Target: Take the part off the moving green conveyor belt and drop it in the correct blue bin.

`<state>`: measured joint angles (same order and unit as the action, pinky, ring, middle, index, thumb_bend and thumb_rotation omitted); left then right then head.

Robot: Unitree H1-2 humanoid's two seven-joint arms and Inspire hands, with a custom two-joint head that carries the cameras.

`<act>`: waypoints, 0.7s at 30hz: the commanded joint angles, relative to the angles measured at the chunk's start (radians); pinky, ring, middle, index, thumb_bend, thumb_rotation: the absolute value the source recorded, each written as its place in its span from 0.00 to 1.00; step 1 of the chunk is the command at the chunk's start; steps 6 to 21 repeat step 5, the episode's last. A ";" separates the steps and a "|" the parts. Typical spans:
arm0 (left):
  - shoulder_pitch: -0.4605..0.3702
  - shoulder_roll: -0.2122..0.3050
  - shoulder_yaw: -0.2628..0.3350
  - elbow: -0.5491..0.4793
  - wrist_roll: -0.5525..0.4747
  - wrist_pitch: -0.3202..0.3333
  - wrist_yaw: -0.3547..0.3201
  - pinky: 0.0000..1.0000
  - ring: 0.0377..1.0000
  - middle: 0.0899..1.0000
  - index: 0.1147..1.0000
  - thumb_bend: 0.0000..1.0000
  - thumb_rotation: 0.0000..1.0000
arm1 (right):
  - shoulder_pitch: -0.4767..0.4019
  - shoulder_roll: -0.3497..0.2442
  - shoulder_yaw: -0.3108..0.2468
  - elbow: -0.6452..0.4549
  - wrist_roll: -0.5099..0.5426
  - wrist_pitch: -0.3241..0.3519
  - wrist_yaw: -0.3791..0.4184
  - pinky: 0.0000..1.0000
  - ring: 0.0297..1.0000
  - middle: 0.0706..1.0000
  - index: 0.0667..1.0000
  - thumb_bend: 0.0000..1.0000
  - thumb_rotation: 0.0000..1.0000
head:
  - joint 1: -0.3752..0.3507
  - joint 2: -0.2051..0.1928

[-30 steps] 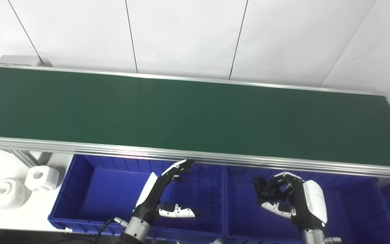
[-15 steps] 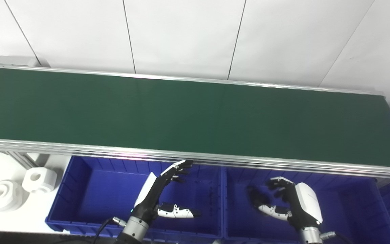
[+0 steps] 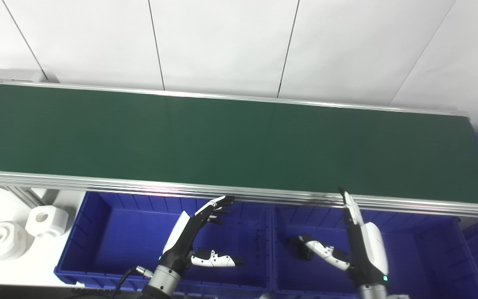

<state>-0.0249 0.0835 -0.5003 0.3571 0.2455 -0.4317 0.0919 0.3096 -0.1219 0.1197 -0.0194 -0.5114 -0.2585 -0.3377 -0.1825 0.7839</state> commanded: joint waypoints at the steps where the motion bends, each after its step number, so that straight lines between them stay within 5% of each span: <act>1: -0.015 -0.004 0.005 -0.020 -0.002 -0.038 -0.002 0.64 0.76 0.82 0.82 0.73 0.30 | -0.007 -0.009 0.001 0.007 -0.020 -0.093 -0.033 0.82 0.90 0.94 0.96 0.70 0.52 | 0.010 -0.003; 5: -0.014 -0.001 0.005 -0.020 -0.007 -0.038 -0.003 0.65 0.76 0.82 0.81 0.72 0.29 | -0.018 0.001 0.032 0.081 0.068 -0.203 -0.026 0.79 0.86 0.89 0.93 0.75 0.52 | -0.001 -0.006; 21: -0.014 -0.001 0.005 -0.020 -0.007 -0.038 -0.003 0.65 0.76 0.82 0.81 0.72 0.29 | -0.018 0.001 0.032 0.081 0.068 -0.203 -0.026 0.79 0.86 0.89 0.93 0.75 0.52 | -0.001 -0.006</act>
